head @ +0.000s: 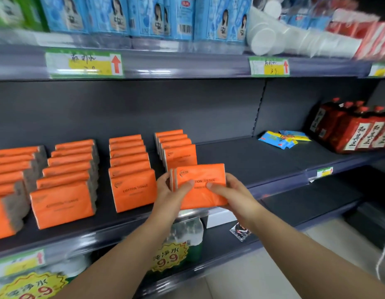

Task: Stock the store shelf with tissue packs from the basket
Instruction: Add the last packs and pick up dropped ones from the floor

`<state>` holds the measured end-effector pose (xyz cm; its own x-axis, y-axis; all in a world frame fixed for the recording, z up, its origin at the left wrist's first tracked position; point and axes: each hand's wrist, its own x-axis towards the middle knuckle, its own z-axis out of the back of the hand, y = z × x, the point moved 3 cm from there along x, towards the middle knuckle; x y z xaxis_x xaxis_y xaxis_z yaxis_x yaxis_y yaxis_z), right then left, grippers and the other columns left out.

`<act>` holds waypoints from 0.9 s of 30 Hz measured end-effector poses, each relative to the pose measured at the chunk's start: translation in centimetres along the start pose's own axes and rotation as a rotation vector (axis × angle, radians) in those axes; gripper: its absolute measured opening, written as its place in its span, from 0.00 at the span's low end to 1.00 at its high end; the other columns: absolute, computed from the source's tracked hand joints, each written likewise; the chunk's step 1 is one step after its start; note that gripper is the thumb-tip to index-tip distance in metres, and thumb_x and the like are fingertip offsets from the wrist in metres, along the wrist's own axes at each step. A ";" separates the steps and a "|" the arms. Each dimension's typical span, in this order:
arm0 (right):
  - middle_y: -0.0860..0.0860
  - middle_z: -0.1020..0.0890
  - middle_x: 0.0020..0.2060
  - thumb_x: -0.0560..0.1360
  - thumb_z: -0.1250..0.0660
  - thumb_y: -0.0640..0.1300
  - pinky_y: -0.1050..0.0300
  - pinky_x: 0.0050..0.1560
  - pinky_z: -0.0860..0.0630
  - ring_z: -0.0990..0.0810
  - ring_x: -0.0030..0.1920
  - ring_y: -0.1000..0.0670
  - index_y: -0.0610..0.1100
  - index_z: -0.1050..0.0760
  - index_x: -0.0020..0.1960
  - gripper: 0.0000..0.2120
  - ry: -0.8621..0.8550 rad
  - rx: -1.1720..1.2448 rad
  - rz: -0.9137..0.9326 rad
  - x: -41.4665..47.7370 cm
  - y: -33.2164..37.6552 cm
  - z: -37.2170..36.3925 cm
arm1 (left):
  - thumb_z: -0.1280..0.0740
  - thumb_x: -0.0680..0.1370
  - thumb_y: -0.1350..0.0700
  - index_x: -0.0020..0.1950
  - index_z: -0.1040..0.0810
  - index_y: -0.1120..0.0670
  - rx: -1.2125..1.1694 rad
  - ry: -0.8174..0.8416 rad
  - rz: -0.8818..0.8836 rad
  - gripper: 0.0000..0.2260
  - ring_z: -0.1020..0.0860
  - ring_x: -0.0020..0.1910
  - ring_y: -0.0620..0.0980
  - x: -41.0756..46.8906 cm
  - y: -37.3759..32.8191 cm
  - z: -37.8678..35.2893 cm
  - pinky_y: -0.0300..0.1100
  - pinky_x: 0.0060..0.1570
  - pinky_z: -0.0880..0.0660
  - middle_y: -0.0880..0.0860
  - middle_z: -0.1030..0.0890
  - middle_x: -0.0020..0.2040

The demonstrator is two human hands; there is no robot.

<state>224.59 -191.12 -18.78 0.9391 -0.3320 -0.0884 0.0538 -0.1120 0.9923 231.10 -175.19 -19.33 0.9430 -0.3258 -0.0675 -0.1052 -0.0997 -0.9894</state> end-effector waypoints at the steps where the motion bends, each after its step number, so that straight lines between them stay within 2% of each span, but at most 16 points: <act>1: 0.46 0.17 0.55 0.72 0.28 0.41 0.49 0.55 0.21 0.17 0.53 0.47 0.44 0.27 0.60 0.18 0.001 0.000 0.007 0.7 0.0 0.0 | 0.25 0.70 0.48 0.70 0.35 0.48 0.021 -0.009 -0.012 0.32 0.23 0.61 0.52 0.6 0.0 -0.1 0.55 0.64 0.27 0.53 0.25 0.65; 3: 0.44 0.18 0.56 0.72 0.28 0.39 0.46 0.58 0.22 0.18 0.55 0.45 0.44 0.27 0.60 0.18 -0.003 0.001 0.029 2.2 0.2 0.1 | 0.27 0.70 0.46 0.72 0.34 0.49 0.084 -0.028 -0.031 0.33 0.27 0.65 0.53 1.7 0.1 -0.3 0.55 0.67 0.30 0.53 0.29 0.68; 5: 0.45 0.19 0.57 0.71 0.28 0.38 0.45 0.60 0.24 0.19 0.56 0.46 0.45 0.28 0.60 0.19 -0.008 0.002 0.052 3.5 0.2 0.2 | 0.29 0.74 0.48 0.72 0.34 0.48 0.135 -0.050 -0.053 0.29 0.29 0.67 0.53 2.9 0.2 -0.5 0.55 0.68 0.32 0.53 0.31 0.69; 9: 0.46 0.20 0.57 0.73 0.30 0.37 0.48 0.59 0.24 0.20 0.57 0.48 0.47 0.30 0.61 0.18 0.024 -0.018 0.068 6.0 -0.3 -0.1 | 0.30 0.75 0.50 0.73 0.34 0.48 0.164 -0.070 -0.060 0.27 0.29 0.66 0.52 4.8 0.6 -0.7 0.54 0.68 0.32 0.53 0.31 0.69; 11: 0.47 0.19 0.56 0.74 0.31 0.36 0.53 0.56 0.24 0.19 0.55 0.50 0.48 0.29 0.60 0.18 0.042 -0.041 0.074 7.1 -0.6 -0.3 | 0.30 0.74 0.49 0.72 0.33 0.49 0.179 -0.077 -0.068 0.28 0.28 0.66 0.52 5.3 0.7 -0.7 0.54 0.68 0.32 0.54 0.30 0.69; 14: 0.50 0.18 0.51 0.74 0.33 0.35 0.62 0.47 0.25 0.19 0.49 0.54 0.51 0.29 0.58 0.17 0.044 -0.071 0.081 8.6 -0.8 -0.7 | 0.33 0.68 0.46 0.71 0.32 0.48 0.197 -0.108 -0.061 0.31 0.28 0.66 0.53 6.1 0.8 -0.8 0.54 0.68 0.32 0.54 0.29 0.67; 15: 0.50 0.18 0.50 0.74 0.33 0.35 0.63 0.46 0.26 0.19 0.48 0.55 0.52 0.29 0.57 0.17 0.044 -0.081 0.081 9.0 -0.9 -0.8 | 0.34 0.67 0.46 0.70 0.31 0.48 0.189 -0.120 -0.055 0.30 0.28 0.66 0.53 6.4 0.9 -0.9 0.54 0.68 0.32 0.54 0.28 0.66; 18: 0.51 0.18 0.50 0.74 0.33 0.35 0.64 0.45 0.26 0.19 0.50 0.54 0.54 0.29 0.57 0.18 0.051 -0.102 0.082 10.1 -1.4 -1.0 | 0.33 0.74 0.55 0.58 0.29 0.41 0.195 -0.148 -0.086 0.16 0.27 0.64 0.53 7.5 1.3 -1.1 0.53 0.66 0.31 0.53 0.24 0.62; 19: 0.51 0.18 0.50 0.74 0.33 0.35 0.65 0.44 0.27 0.20 0.50 0.55 0.55 0.30 0.57 0.19 0.049 -0.103 0.084 10.3 -1.6 -1.1 | 0.34 0.76 0.59 0.55 0.29 0.40 0.199 -0.151 -0.105 0.15 0.26 0.62 0.52 8.0 1.6 -1.1 0.49 0.64 0.29 0.52 0.23 0.60; 21: 0.52 0.19 0.50 0.74 0.34 0.35 0.67 0.42 0.26 0.20 0.49 0.57 0.57 0.30 0.57 0.19 0.049 -0.102 0.083 10.7 -1.9 -1.2 | 0.36 0.77 0.64 0.50 0.29 0.39 0.183 -0.146 -0.137 0.17 0.23 0.54 0.45 8.7 2.0 -1.1 0.34 0.51 0.26 0.47 0.21 0.52; 23: 0.52 0.19 0.50 0.75 0.34 0.35 0.70 0.40 0.26 0.20 0.48 0.59 0.57 0.31 0.58 0.20 0.053 -0.094 0.083 11.0 -2.3 -1.4 | 0.37 0.77 0.66 0.49 0.30 0.38 0.163 -0.147 -0.157 0.20 0.22 0.45 0.34 8.9 2.1 -1.0 0.23 0.39 0.29 0.42 0.22 0.47; 25: 0.51 0.20 0.52 0.75 0.35 0.34 0.69 0.42 0.26 0.21 0.49 0.58 0.55 0.32 0.62 0.22 0.057 -0.083 0.089 11.3 -2.7 -1.6 | 0.38 0.77 0.67 0.51 0.30 0.38 0.153 -0.148 -0.164 0.20 0.23 0.40 0.28 9.1 2.2 -1.0 0.20 0.36 0.31 0.41 0.22 0.47; 27: 0.50 0.20 0.54 0.76 0.35 0.34 0.66 0.48 0.25 0.21 0.52 0.56 0.53 0.34 0.66 0.24 0.061 -0.087 0.086 11.5 -2.9 -1.8 | 0.38 0.77 0.66 0.56 0.31 0.39 0.149 -0.134 -0.169 0.20 0.23 0.41 0.28 9.3 2.3 -1.0 0.21 0.37 0.30 0.42 0.21 0.49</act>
<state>235.86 -192.98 -22.53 0.9604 -0.2786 0.0006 -0.0016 -0.0033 1.0000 239.28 -179.36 -22.15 0.9777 -0.1878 0.0938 0.0955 0.0004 -0.9954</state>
